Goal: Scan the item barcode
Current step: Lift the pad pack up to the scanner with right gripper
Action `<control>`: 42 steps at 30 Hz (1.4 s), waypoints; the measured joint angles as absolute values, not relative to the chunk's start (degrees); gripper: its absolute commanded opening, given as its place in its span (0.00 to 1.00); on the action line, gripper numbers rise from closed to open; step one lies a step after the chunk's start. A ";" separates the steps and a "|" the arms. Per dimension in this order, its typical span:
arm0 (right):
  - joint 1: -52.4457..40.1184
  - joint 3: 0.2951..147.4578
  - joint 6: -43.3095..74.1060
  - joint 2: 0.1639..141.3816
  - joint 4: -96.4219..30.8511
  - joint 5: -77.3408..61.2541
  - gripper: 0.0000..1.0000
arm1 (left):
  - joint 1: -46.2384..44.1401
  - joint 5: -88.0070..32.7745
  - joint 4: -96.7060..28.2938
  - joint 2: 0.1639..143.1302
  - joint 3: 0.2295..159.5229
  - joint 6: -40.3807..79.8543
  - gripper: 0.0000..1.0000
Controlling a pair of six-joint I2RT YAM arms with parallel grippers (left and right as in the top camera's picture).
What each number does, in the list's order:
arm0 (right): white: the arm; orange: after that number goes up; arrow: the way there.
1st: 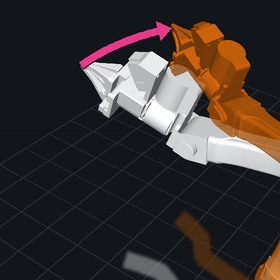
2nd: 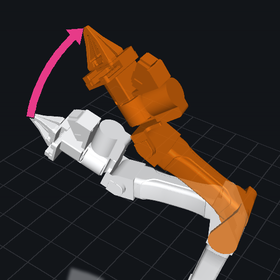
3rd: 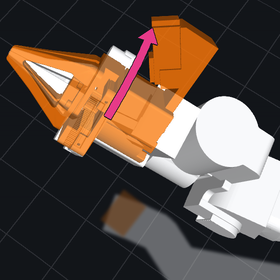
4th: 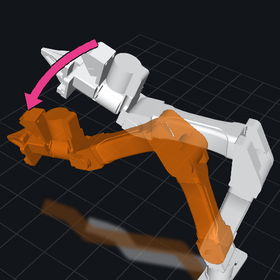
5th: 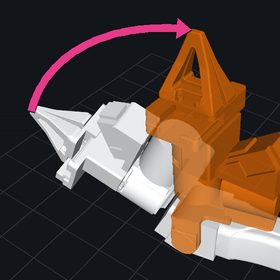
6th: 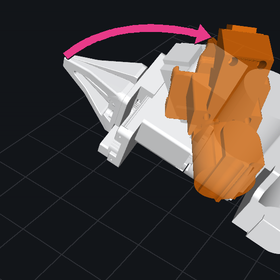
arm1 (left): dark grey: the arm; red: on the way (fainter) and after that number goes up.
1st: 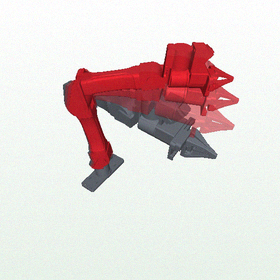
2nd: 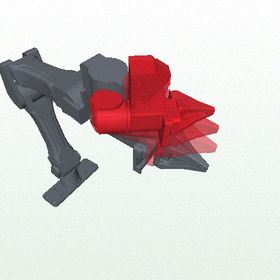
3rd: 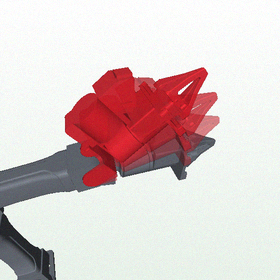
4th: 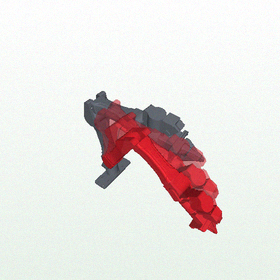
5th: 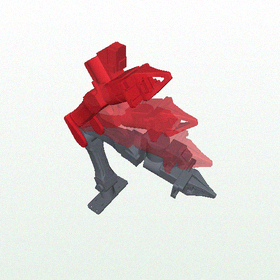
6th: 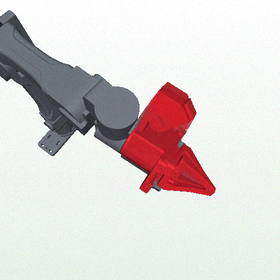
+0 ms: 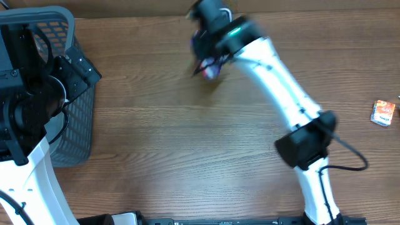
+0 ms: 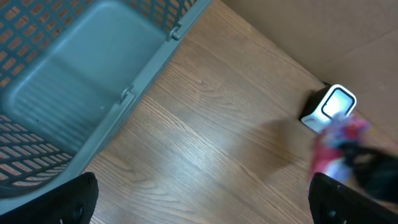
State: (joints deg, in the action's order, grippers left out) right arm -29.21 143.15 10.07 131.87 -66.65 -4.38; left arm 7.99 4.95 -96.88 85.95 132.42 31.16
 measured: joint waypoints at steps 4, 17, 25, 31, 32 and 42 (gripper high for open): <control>-17.43 143.65 11.42 131.55 -56.62 -24.45 0.04 | 7.99 4.97 -96.88 85.95 132.42 31.18 1.00; -6.66 137.95 33.04 136.64 -24.12 -61.73 0.04 | 7.99 4.95 -96.86 85.95 132.42 31.18 1.00; -9.78 135.15 41.47 141.71 -21.50 -66.92 0.04 | 7.99 4.95 -96.86 85.95 132.42 31.16 1.00; -10.11 134.98 44.29 143.61 -16.78 -67.92 0.04 | 7.99 4.95 -96.88 85.95 132.42 31.18 1.00; -10.11 134.96 45.41 144.00 -14.41 -68.20 0.04 | 7.99 4.97 -96.86 85.95 132.42 31.16 1.00; -10.04 134.91 56.58 148.09 2.09 -66.83 0.04 | 7.99 4.97 -96.86 85.95 132.42 31.16 1.00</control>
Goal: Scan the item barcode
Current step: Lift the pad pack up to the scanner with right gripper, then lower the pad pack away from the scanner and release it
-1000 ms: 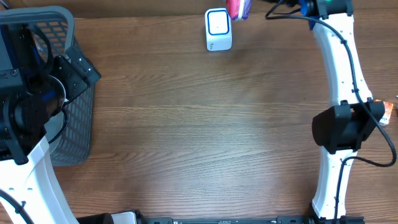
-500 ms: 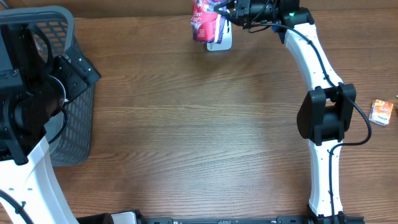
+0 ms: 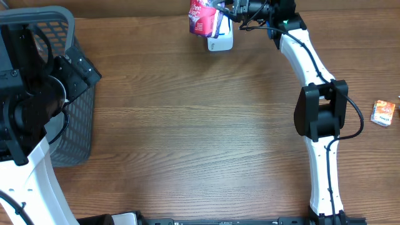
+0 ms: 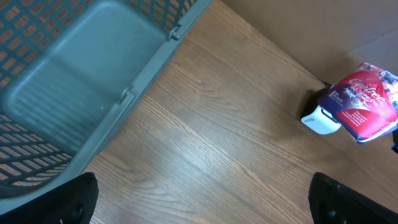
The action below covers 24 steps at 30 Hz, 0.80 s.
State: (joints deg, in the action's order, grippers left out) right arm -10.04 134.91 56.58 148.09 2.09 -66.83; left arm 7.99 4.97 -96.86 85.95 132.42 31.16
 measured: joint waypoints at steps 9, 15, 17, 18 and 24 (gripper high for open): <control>-10.00 134.89 58.02 150.61 1.39 -64.12 0.04 | 7.99 4.95 -96.86 85.95 132.42 31.16 1.00; -9.28 134.89 57.25 150.61 0.34 -62.46 0.04 | 7.99 4.95 -96.86 85.95 132.42 31.16 1.00; -8.80 134.89 57.12 150.61 0.40 -62.24 0.04 | 7.99 4.95 -96.86 85.95 132.42 31.18 1.00; -8.54 134.89 57.12 150.61 0.45 -62.15 0.04 | 7.99 4.95 -96.88 85.95 132.42 31.18 1.00; -6.94 134.89 56.97 150.61 0.91 -62.13 0.04 | 7.99 4.95 -96.86 85.95 132.42 31.16 1.00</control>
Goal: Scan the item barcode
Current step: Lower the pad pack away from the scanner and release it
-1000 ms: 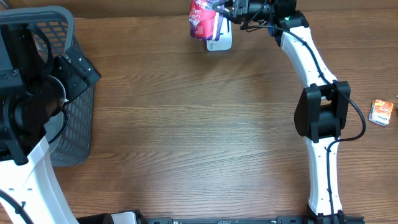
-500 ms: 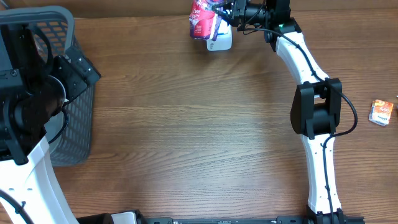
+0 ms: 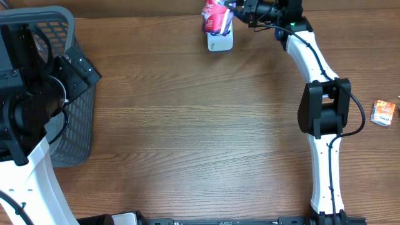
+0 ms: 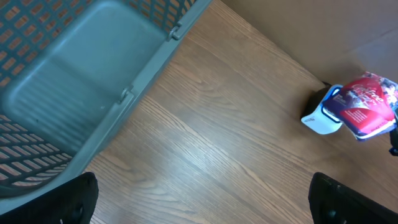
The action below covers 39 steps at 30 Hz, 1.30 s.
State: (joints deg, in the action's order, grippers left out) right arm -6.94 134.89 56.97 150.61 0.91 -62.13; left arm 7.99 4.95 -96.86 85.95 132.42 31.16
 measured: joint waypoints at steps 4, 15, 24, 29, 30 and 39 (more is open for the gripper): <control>-6.37 134.80 56.95 150.63 6.68 -65.10 0.04 | 7.99 4.95 -96.88 85.95 132.42 31.16 1.00; -8.03 134.82 59.81 148.09 10.37 -75.05 0.04 | 7.99 4.95 -96.88 85.95 132.42 31.18 1.00; -16.69 135.61 44.71 142.56 -38.48 -55.20 0.04 | 7.99 4.97 -96.88 85.95 132.42 31.16 1.00; -23.33 134.78 29.71 142.69 -54.74 -42.50 0.04 | 7.99 4.95 -96.90 85.95 132.42 31.16 1.00; -24.36 134.78 27.62 142.69 -56.47 -41.63 0.04 | 7.99 4.95 -96.86 85.95 132.42 31.16 1.00; -27.83 135.02 18.92 142.65 -68.27 -36.69 0.25 | 7.99 4.95 -96.86 85.95 132.42 31.16 1.00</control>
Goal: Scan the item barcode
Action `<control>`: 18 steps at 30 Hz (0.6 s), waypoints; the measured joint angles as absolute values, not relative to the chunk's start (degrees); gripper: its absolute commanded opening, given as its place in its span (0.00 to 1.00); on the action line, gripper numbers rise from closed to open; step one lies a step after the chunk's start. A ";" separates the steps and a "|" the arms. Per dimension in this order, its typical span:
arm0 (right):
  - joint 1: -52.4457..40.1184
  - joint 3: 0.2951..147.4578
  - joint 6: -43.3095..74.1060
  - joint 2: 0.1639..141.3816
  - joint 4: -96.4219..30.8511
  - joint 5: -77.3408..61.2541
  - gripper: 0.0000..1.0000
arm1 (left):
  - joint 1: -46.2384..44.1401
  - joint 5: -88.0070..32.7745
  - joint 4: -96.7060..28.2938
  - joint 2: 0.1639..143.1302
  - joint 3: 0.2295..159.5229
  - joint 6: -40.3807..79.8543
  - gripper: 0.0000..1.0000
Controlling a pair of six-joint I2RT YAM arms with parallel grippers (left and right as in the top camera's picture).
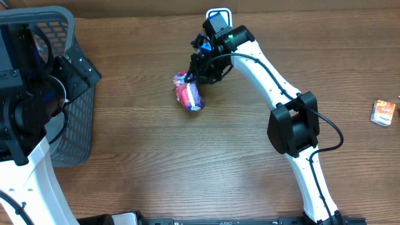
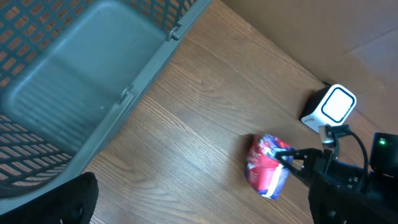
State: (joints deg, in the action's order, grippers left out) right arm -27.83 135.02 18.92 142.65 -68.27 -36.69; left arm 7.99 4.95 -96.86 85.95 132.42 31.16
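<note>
A red, white and blue snack packet [image 1: 189, 92] is low over the wooden table, left of centre; the left wrist view shows the packet [image 2: 267, 165] too. My right gripper [image 1: 199, 72] is at its upper right end, its thin fingers [image 2: 297, 155] shut on the packet's edge. The white barcode scanner [image 1: 217, 16] with a lit blue-white face stands at the table's far edge, behind the packet and apart from it. My left gripper [image 2: 208, 208] hangs open beside the basket, its two dark fingers far apart with nothing between them.
A grey mesh basket [image 1: 75, 134] stands at the left edge of the table, with my left arm above it. The basket [image 2: 74, 81] looks bare inside. A small orange box [image 1: 383, 112] lies at the far right.
My right gripper has moved with the packet from in front of the scanner's face down and to the near left, onto the table's middle. The left arm has not moved.
The right gripper was blurred in motion with the packet near the scanner. It then held the packet against the scanner's face, left of it, then more squarely over it. Now the packet is down on the table, away from the scanner.
</note>
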 measured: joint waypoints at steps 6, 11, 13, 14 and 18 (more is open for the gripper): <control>-21.56 135.79 17.30 141.58 -78.65 -17.45 0.46 | 7.99 4.95 -96.86 85.95 132.42 31.16 1.00; -15.75 136.51 15.40 141.78 -86.83 -8.62 0.50 | 7.99 4.95 -96.88 85.95 132.42 31.16 1.00; -14.61 137.38 14.28 141.75 -88.84 -7.46 0.59 | 7.99 4.95 -96.86 85.95 132.42 31.16 1.00; -14.31 137.80 13.45 141.64 -89.80 -7.16 0.62 | 7.99 4.95 -96.86 85.95 132.42 31.16 1.00; -15.42 138.12 8.78 139.55 -91.96 -8.78 0.80 | 7.99 4.95 -96.86 85.95 132.42 31.16 1.00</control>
